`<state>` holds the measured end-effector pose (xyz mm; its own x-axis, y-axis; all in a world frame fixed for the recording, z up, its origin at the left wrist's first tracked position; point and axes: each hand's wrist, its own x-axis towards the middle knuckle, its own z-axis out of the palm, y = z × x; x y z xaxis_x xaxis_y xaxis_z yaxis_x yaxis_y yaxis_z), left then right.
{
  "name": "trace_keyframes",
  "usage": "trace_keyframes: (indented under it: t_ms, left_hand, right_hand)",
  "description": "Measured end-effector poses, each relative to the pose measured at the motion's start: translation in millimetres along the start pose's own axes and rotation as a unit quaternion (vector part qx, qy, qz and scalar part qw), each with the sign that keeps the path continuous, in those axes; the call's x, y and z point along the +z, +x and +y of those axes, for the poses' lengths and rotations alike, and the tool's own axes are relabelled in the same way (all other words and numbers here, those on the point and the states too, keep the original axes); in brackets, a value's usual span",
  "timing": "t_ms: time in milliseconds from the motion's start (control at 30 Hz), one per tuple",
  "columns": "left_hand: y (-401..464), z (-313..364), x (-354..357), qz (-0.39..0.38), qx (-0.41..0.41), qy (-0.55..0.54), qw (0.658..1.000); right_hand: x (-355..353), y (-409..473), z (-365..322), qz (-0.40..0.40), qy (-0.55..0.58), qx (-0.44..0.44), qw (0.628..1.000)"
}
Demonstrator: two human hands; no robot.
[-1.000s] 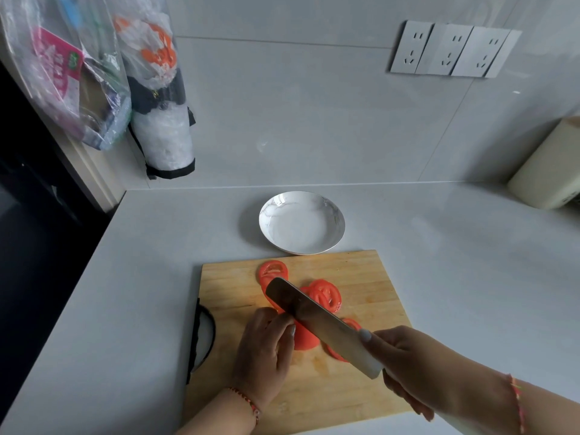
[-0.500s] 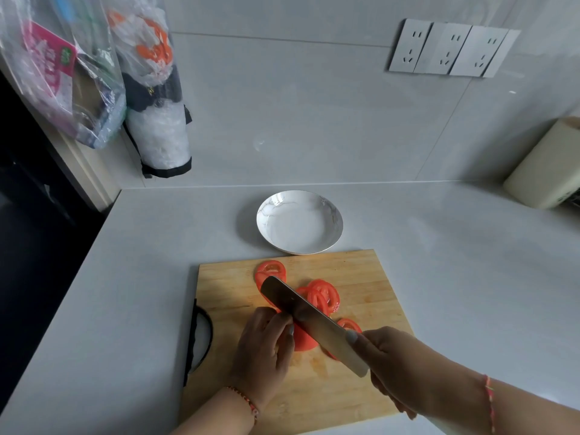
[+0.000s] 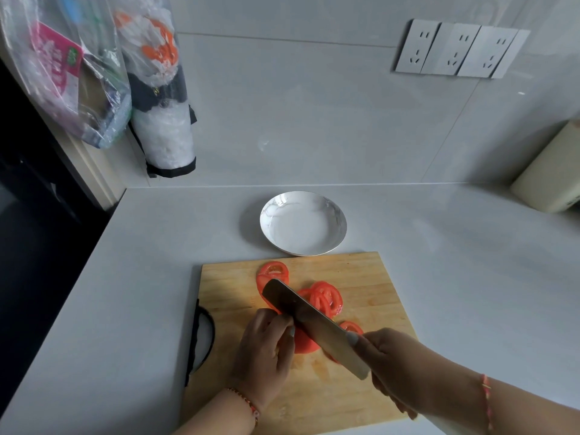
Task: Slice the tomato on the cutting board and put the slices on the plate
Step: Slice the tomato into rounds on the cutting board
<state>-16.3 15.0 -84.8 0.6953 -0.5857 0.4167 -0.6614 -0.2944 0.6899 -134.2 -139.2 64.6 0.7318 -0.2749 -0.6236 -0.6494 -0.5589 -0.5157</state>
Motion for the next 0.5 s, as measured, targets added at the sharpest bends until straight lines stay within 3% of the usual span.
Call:
trace_keyframes:
  t_ms: [500]
  left_hand:
    - [-1,2,-2,0.005,0.017,-0.003,1.0]
  right_hand:
    - [11,19,1,-0.017,0.024,-0.005,1.0]
